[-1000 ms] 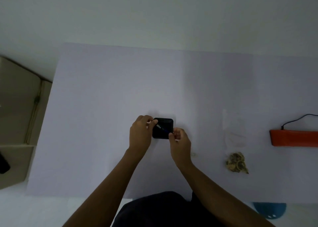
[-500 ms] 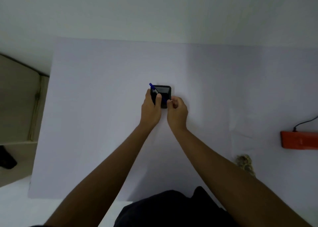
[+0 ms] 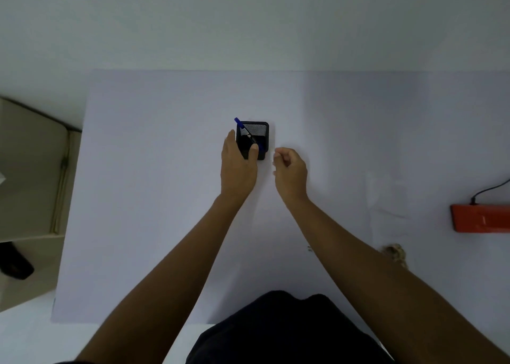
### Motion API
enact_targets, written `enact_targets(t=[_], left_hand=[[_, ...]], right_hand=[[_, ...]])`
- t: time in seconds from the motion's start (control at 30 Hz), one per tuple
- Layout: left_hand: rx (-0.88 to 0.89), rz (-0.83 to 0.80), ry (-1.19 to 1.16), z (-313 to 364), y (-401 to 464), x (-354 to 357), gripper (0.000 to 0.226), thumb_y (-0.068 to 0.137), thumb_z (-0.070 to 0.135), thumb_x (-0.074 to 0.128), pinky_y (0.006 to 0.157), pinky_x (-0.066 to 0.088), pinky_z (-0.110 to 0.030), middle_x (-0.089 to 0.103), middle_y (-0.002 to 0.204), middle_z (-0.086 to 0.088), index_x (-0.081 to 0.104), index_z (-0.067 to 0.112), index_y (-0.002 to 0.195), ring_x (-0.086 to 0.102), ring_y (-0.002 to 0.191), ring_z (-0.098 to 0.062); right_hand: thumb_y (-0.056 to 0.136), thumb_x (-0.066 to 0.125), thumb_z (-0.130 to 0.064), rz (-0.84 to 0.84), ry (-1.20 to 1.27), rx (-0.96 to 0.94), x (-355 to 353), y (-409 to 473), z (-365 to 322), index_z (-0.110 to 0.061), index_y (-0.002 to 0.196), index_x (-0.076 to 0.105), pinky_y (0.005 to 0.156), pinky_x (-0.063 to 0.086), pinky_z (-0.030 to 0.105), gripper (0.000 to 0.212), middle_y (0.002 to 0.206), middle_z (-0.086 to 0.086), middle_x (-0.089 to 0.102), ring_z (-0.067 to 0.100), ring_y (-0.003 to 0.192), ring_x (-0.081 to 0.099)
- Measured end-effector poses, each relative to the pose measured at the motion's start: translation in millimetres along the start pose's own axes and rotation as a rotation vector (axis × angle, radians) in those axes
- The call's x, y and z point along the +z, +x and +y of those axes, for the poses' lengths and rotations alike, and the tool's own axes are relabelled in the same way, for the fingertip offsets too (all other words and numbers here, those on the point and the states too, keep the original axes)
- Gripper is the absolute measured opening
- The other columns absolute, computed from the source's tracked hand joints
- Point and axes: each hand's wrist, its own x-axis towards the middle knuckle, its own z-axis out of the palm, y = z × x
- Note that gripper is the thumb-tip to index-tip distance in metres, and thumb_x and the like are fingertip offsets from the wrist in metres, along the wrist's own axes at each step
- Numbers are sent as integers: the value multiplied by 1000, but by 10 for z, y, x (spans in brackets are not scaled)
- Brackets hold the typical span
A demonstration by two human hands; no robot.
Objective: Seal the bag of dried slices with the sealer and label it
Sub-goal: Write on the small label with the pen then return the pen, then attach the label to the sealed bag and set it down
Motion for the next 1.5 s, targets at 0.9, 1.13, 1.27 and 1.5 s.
enact_targets(t=[0.9,1.13,1.27,1.5], left_hand=[[253,-473,495,-705,-1931,1385,23,89,29,65,79,53,-37,65,101,-7,66,10,102,59,93,-23],[216,-414,549,-629,-1962,1483,20,88,26,67,75,51,-36,61,96,-8,61,9,95,56,89,-24],[222,-413,551,-633,-1950,1490,13,89,21,64,72,51,-34,61,92,-7,61,8,91,56,84,-23],[260,-420,569,-624,-1946,1468,13,92,11,59,67,51,-35,60,85,-11,64,4,83,56,77,-25]], right_hand=[[95,54,0,161,-49,198,-1717,-1481,1566,-11,110,67,89,58,37,23,99,3,73,17,93,70],[94,55,1,137,-56,193,-1755,-1559,1652,-13,110,67,87,52,21,24,97,-1,74,13,93,69],[94,55,1,128,-54,194,-1762,-1576,1674,-13,111,67,83,50,11,25,97,-2,73,8,93,68],[94,59,1,105,-43,173,-1704,-1566,1704,-11,113,67,81,47,3,24,98,-7,70,-14,88,64]])
